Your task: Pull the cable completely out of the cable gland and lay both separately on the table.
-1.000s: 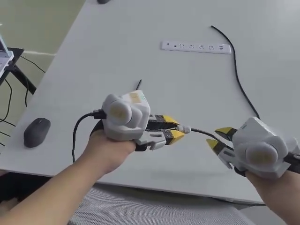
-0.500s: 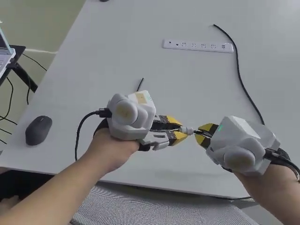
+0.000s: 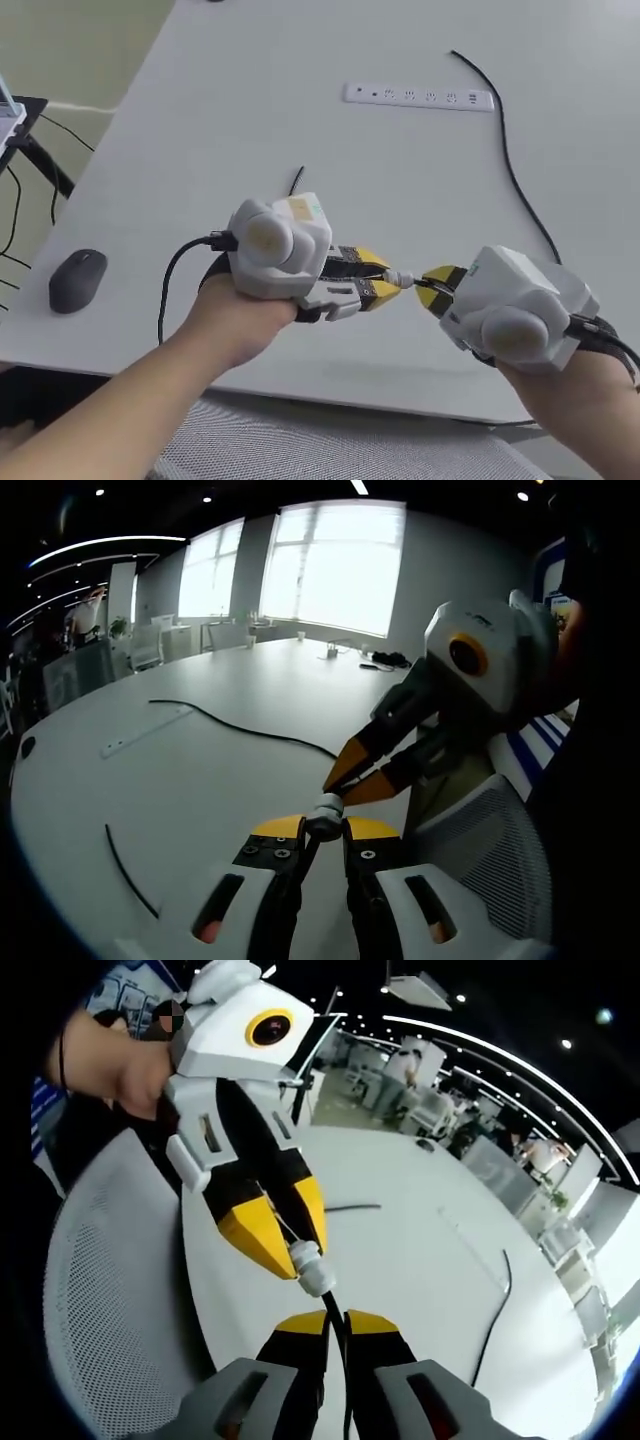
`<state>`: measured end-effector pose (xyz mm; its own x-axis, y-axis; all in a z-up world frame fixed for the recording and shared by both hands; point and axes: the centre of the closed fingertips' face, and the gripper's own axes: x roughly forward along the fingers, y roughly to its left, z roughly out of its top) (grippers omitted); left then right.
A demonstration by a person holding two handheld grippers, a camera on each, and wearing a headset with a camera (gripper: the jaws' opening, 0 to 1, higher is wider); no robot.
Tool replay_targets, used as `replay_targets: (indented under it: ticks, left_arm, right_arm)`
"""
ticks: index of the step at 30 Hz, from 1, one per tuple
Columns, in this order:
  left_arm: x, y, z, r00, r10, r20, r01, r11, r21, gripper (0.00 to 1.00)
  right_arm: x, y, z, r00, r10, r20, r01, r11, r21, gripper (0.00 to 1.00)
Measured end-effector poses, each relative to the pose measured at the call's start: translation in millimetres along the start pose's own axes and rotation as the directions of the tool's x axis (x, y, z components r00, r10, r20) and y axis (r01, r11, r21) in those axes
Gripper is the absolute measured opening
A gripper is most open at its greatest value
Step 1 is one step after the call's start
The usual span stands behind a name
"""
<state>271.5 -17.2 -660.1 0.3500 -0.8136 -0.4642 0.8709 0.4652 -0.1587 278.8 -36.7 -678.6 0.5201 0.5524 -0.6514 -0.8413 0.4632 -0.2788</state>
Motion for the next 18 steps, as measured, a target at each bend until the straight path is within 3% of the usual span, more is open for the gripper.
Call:
replay_targets:
  ticks: [8,18]
  left_arm:
    - [-1.3,1.4,-0.2,1.0,0.004,0.002,-0.004,1.0,-0.004,0.15]
    - [-4.5,1.0,2.2,0.9999,0.012,0.012,-0.012,1.0,-0.007,0.15]
  right_arm:
    - [2.2,-7.0,-12.4,0.9996,-0.018,-0.022,0.02,0.995,0.093,0.0]
    - [2.6,-18.0,-29.0,0.9987,-0.036,-0.035,0.043,0.976,0.211,0.0]
